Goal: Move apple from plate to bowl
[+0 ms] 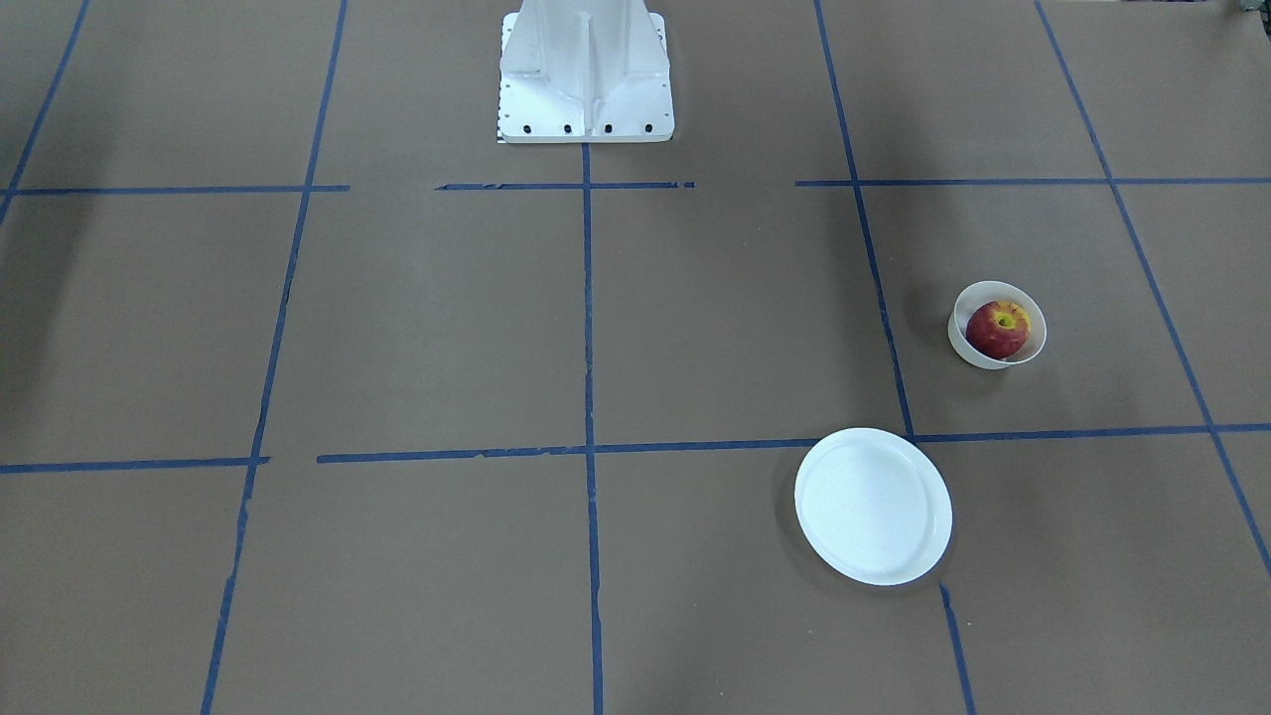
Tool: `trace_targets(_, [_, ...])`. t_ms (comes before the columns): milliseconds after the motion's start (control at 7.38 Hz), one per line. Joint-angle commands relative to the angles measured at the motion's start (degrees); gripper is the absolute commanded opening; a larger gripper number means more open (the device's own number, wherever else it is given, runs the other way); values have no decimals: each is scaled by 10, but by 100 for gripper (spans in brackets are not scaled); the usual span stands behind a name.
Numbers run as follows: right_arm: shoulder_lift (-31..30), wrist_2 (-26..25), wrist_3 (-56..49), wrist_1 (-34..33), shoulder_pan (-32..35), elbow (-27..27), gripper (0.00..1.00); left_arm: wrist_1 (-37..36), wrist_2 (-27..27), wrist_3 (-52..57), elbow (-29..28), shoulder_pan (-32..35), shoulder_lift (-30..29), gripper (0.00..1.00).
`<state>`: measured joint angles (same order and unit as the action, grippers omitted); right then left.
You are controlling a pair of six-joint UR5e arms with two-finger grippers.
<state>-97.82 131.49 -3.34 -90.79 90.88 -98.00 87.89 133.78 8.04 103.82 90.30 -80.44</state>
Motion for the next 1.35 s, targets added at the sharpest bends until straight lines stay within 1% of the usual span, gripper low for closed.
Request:
trace_targets(0, [0, 0, 0, 0, 0, 0, 100, 1, 1, 0, 0, 1, 0, 100])
trace_targets(1219, [0, 0, 0, 0, 0, 0, 100, 0, 2, -1, -11, 1, -7, 100])
